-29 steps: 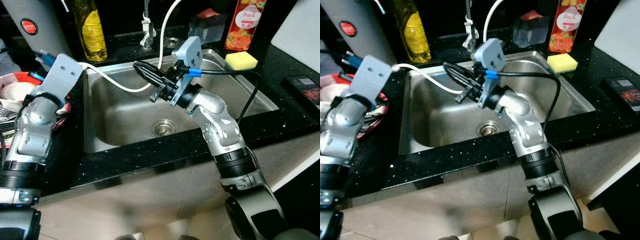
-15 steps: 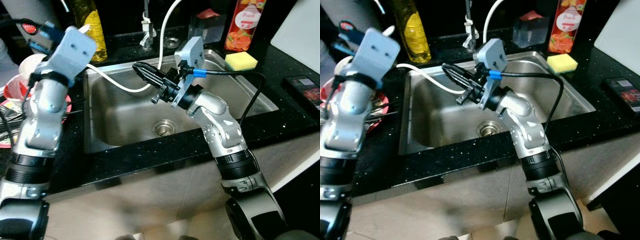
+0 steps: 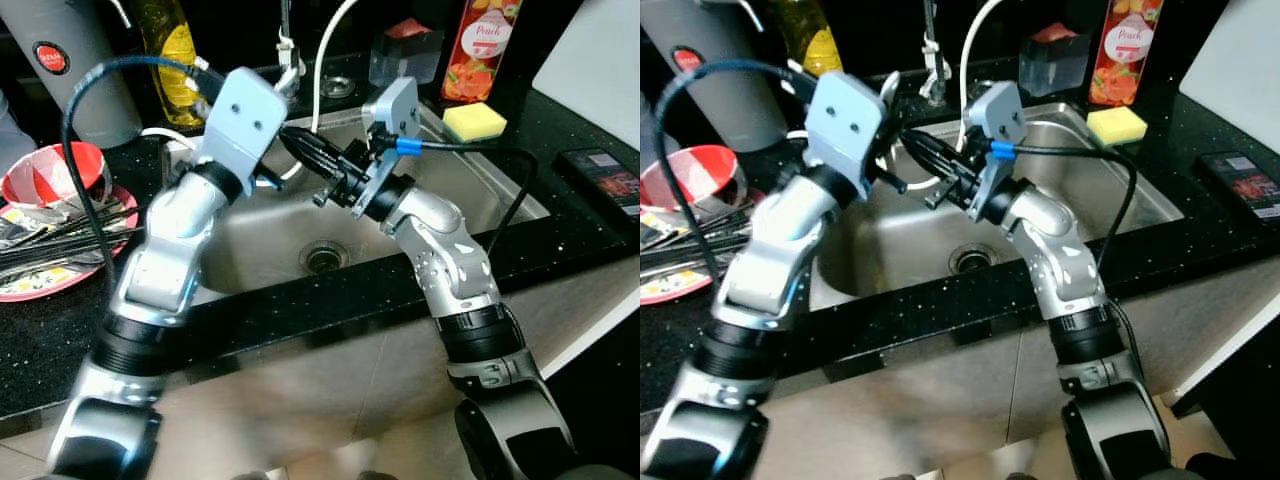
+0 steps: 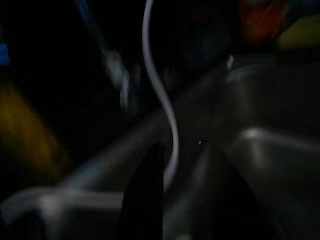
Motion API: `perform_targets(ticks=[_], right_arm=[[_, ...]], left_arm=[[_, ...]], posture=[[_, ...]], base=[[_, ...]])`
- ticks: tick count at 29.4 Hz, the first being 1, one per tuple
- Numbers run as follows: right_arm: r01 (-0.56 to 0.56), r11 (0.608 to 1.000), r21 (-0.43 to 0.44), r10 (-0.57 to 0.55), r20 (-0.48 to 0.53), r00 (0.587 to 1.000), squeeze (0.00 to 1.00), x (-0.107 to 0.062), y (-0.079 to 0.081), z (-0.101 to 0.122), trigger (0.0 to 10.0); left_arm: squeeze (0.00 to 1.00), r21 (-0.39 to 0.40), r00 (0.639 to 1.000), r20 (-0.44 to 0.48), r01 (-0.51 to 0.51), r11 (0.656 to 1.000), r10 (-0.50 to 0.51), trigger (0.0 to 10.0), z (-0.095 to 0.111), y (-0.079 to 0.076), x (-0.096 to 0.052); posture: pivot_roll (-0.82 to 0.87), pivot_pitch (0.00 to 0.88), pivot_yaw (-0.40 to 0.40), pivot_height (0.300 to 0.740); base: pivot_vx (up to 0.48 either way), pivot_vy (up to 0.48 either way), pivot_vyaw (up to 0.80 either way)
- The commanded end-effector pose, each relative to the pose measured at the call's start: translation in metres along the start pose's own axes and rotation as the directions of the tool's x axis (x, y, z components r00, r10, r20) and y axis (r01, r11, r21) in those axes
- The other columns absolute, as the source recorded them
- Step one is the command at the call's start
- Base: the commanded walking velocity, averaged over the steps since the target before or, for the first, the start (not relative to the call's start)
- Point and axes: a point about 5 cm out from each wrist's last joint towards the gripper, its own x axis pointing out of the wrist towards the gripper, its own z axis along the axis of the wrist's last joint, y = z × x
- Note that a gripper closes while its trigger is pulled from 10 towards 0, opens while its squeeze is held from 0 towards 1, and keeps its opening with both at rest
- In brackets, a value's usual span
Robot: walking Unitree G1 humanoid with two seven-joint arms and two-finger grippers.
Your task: Kitchen organization
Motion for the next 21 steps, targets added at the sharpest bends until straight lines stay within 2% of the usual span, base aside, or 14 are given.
perform_targets(ticks=[1, 2, 3, 8, 9, 10, 11, 13, 15, 17, 18, 19, 20, 21], right_arm=[[0.018, 1.000, -0.019, -0.018, 0.016, 1.000, 0.00, 0.000, -0.003, 0.006, 10.0], [0.018, 1.000, -0.019, -0.018, 0.016, 1.000, 0.00, 0.000, -0.003, 0.006, 10.0], [0.023, 1.000, -0.020, -0.023, 0.015, 1.000, 0.00, 0.000, -0.004, 0.006, 10.0], [0.025, 0.999, -0.022, -0.024, 0.014, 1.000, 0.00, 0.001, -0.005, 0.006, 10.0], [0.021, 1.000, -0.022, -0.020, 0.013, 1.000, 0.00, 0.003, -0.005, 0.006, 10.0], [0.019, 1.000, -0.022, -0.019, 0.013, 1.000, 0.00, 0.003, -0.005, 0.006, 10.0], [0.019, 1.000, -0.022, -0.019, 0.013, 1.000, 0.00, 0.003, -0.005, 0.006, 10.0], [0.015, 1.000, -0.017, -0.015, 0.013, 1.000, 0.00, 0.004, -0.003, 0.005, 10.0], [0.014, 1.000, -0.015, -0.014, 0.013, 1.000, 0.00, 0.005, -0.003, 0.005, 10.0], [0.012, 1.000, -0.012, -0.012, 0.013, 1.000, 0.00, 0.005, -0.002, 0.005, 10.0], [0.010, 1.000, -0.008, -0.010, 0.014, 1.000, 0.00, 0.006, -0.001, 0.004, 10.0], [0.010, 1.000, -0.008, -0.010, 0.014, 1.000, 0.00, 0.006, -0.001, 0.004, 10.0], [0.006, 1.000, -0.005, -0.006, 0.015, 1.000, 0.00, 0.007, -0.001, 0.003, 10.0], [0.006, 1.000, -0.005, -0.006, 0.015, 1.000, 0.00, 0.007, -0.001, 0.003, 10.0]], left_arm=[[1.00, -0.079, 0.990, -0.119, -0.092, 0.993, 0.082, 10.0, -0.014, 0.012, -0.002], [1.00, -0.079, 0.990, -0.119, -0.092, 0.993, 0.082, 10.0, -0.014, 0.012, -0.002], [0.00, -0.080, 0.985, -0.142, -0.107, 0.991, 0.095, 10.0, -0.017, 0.015, -0.002], [0.00, -0.078, 0.969, -0.178, -0.185, 0.980, 0.168, 10.0, -0.012, 0.028, -0.004], [0.00, 0.112, 0.911, -0.228, -0.325, 0.939, 0.343, 10.0, 0.004, 0.047, -0.007], [0.00, 0.189, 0.884, -0.228, -0.370, 0.910, 0.407, 10.0, 0.011, 0.053, -0.008], [0.00, 0.189, 0.884, -0.228, -0.370, 0.910, 0.407, 10.0, 0.011, 0.053, -0.008], [0.00, 0.008, 0.878, -0.235, -0.428, 0.904, 0.418, 10.0, 0.019, 0.061, -0.011], [0.00, -0.087, 0.879, -0.260, -0.434, 0.897, 0.400, 10.0, 0.018, 0.063, -0.013], [0.00, -0.069, 0.877, -0.255, -0.436, 0.897, 0.407, 10.0, 0.016, 0.063, -0.016], [0.00, 0.142, 0.871, -0.260, -0.393, 0.908, 0.418, 10.0, 0.008, 0.060, -0.022], [0.00, 0.142, 0.871, -0.260, -0.393, 0.908, 0.418, 10.0, 0.008, 0.060, -0.022], [0.00, 0.334, 0.889, -0.216, -0.322, 0.886, 0.404, 10.0, 0.008, 0.059, -0.027], [0.00, 0.334, 0.889, -0.216, -0.322, 0.886, 0.404, 10.0, 0.008, 0.059, -0.027]], posture=[[0.03, 0.000, 0.080, 0.740], [0.03, 0.000, 0.080, 0.740], [0.03, 0.000, 0.080, 0.740], [0.04, 0.000, 0.070, 0.740], [0.04, 0.000, 0.070, 0.740], [0.04, 0.000, 0.070, 0.740], [0.04, 0.000, 0.070, 0.740], [0.06, 0.000, 0.062, 0.740], [0.06, 0.000, 0.062, 0.740], [0.07, 0.000, 0.061, 0.740], [0.08, 0.000, 0.059, 0.740], [0.08, 0.000, 0.059, 0.740], [0.08, 0.000, 0.059, 0.740], [0.08, 0.000, 0.059, 0.740]], base=[[0.000, 0.000, 0.00], [0.000, 0.000, 0.00], [0.000, 0.000, 0.00], [0.000, 0.000, 0.00], [0.000, 0.000, 0.00], [0.000, 0.000, 0.00], [0.000, 0.000, 0.00], [0.000, 0.000, 0.00], [0.000, 0.000, 0.00], [0.000, 0.000, 0.00], [0.000, 0.000, 0.00], [0.000, 0.000, 0.00], [0.000, 0.000, 0.00], [0.000, 0.000, 0.00]])
